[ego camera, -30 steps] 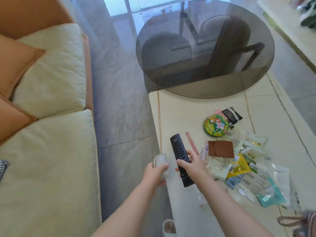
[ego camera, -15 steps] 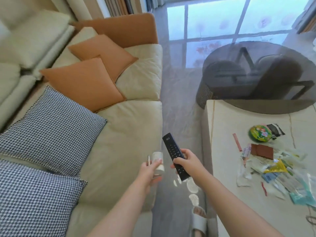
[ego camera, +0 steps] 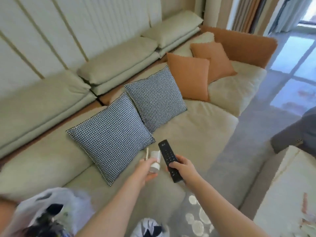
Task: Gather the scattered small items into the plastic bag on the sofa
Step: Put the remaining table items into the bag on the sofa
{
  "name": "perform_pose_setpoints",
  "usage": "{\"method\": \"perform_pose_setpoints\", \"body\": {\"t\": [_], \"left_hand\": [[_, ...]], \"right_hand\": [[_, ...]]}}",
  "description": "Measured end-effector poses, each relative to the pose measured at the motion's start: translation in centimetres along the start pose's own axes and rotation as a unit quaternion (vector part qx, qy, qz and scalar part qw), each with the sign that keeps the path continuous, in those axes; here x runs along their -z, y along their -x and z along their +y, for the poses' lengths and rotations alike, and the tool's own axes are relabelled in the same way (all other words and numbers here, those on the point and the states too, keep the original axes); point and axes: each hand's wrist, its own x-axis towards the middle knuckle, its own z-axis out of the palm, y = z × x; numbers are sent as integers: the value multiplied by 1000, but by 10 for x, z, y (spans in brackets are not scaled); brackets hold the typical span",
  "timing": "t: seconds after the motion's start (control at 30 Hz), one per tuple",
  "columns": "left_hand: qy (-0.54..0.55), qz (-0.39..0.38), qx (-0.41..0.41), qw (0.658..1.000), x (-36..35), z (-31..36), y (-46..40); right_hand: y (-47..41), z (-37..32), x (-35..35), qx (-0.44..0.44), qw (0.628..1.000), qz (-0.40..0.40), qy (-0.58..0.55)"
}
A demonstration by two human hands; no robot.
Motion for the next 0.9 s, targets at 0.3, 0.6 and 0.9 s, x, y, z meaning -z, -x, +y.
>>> {"method": "perform_pose_setpoints", "body": {"t": [0.3,0.6,0.9], "left_hand": [[207,134,-5,969,101,-54,64],[362,199,5,911,203,-118,93],[369,220,64,901,342,-169,60]], "right_hand": [[20,20,-91,-38,989,-121,77],[38,57,-191,-61,962,-209,165],[40,122,-326,-145,940,-230,206]]}}
